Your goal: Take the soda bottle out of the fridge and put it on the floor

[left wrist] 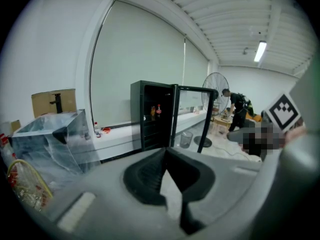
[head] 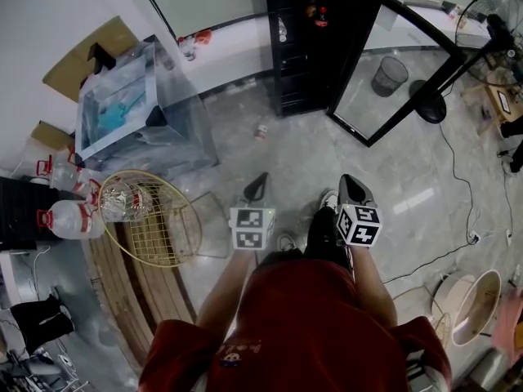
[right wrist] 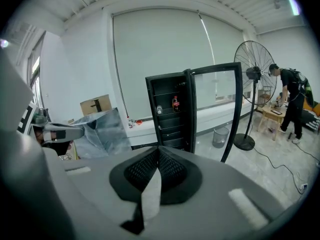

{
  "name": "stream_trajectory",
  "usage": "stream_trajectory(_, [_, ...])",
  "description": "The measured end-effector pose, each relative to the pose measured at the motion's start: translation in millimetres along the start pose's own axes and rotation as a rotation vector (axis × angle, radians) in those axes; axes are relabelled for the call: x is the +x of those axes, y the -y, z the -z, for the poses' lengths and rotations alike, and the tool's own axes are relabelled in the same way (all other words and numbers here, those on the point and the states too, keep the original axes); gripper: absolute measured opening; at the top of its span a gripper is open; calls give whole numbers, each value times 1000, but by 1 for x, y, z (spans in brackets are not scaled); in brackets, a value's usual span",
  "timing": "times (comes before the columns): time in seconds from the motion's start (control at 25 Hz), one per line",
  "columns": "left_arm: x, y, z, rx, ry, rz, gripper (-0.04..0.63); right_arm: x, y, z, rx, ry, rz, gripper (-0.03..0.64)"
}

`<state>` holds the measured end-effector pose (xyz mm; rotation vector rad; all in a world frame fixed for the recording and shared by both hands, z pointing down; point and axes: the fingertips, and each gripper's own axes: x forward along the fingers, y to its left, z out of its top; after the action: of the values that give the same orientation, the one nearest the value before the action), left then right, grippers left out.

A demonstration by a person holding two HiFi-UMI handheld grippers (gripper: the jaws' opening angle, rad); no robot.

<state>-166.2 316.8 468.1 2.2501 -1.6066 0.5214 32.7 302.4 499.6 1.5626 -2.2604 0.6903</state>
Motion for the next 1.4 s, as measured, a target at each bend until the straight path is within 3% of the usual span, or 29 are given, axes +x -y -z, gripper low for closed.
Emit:
stream_trajectory(0.28, [36,-3,-12,7,-17,2,0,32,18,-16,14,-3,-11,2])
stream_trajectory(0.68, [122,-4,-46,20,-55,-33,0,94,80,-57,9,-36,-45,2])
stream_trajectory(1.4, [298,61,-152,4,-74,-67,0,191,242,-151,35,-45,-92,2])
